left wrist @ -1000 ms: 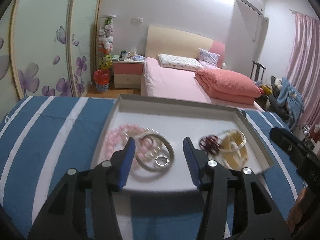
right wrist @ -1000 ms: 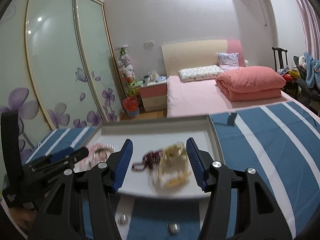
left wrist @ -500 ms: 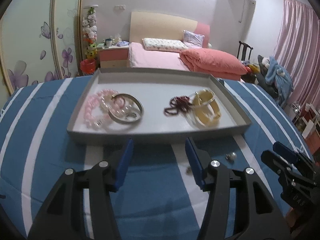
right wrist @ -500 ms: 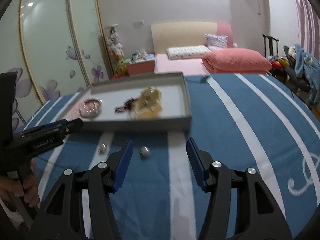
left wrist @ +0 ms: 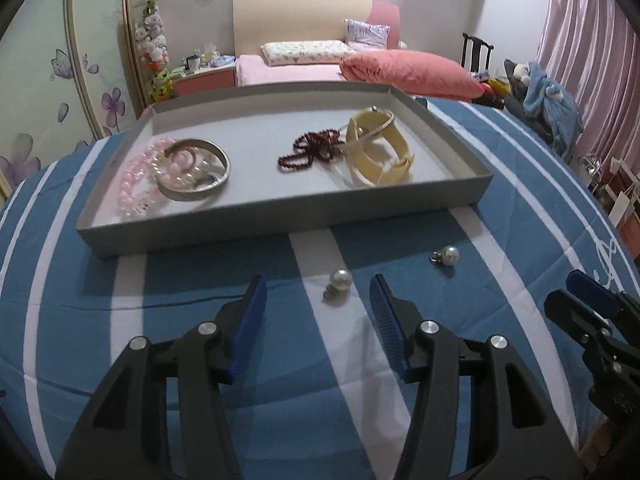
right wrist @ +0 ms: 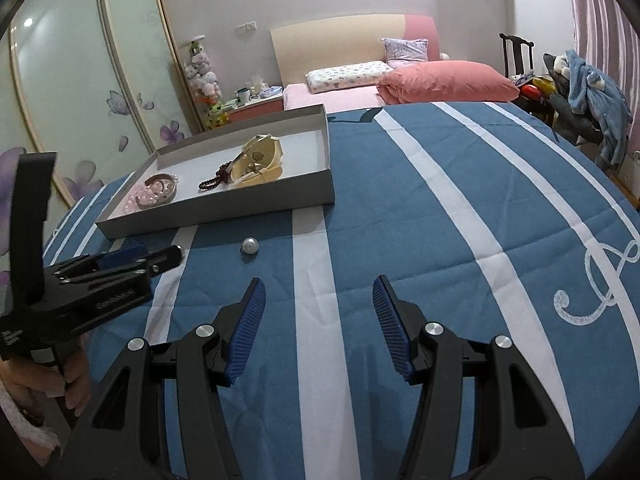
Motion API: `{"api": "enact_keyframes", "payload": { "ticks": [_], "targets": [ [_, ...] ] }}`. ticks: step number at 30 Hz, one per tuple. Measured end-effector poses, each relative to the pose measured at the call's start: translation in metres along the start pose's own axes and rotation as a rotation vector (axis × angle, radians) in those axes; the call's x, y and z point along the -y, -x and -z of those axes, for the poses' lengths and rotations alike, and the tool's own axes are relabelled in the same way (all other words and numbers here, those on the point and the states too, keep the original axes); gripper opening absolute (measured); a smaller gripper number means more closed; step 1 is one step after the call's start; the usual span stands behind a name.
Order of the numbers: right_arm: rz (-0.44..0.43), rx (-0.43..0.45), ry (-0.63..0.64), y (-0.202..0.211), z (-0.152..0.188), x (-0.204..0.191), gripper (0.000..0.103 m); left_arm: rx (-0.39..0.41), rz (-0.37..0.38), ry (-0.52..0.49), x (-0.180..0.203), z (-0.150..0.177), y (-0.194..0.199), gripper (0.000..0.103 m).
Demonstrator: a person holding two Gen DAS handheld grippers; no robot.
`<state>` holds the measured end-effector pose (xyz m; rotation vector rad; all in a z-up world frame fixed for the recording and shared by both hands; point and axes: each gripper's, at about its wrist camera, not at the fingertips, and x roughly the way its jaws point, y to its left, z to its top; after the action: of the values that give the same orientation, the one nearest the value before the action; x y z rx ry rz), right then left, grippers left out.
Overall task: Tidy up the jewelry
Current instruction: 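Lower the left tool and grasp a pearl earring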
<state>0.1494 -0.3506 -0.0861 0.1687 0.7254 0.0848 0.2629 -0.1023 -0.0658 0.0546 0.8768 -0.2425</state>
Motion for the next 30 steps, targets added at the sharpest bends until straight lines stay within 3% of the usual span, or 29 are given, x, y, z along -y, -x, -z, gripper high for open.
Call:
{"api": "enact_keyframes", "payload": {
  "ticks": [9, 17, 24, 30],
  "targets": [
    [0.002, -0.015, -0.003, -0.001, 0.001, 0.002, 0.057, -0.021, -0.018, -0.016, 0.009, -0.008, -0.011, 0.032],
    [0.002, -0.021, -0.001, 0.000, 0.002, 0.002, 0.057, -0.025, -0.042, -0.059, 0.019, -0.008, -0.012, 0.031],
    [0.000, -0.024, -0.003, -0.001, 0.002, 0.001, 0.057, -0.024, -0.037, -0.094, 0.029, -0.010, -0.013, 0.014],
    [-0.002, -0.032, -0.003, -0.002, 0.002, 0.000, 0.057, -0.023, -0.032, -0.088, 0.028, -0.011, -0.013, 0.014]
  ]
}}
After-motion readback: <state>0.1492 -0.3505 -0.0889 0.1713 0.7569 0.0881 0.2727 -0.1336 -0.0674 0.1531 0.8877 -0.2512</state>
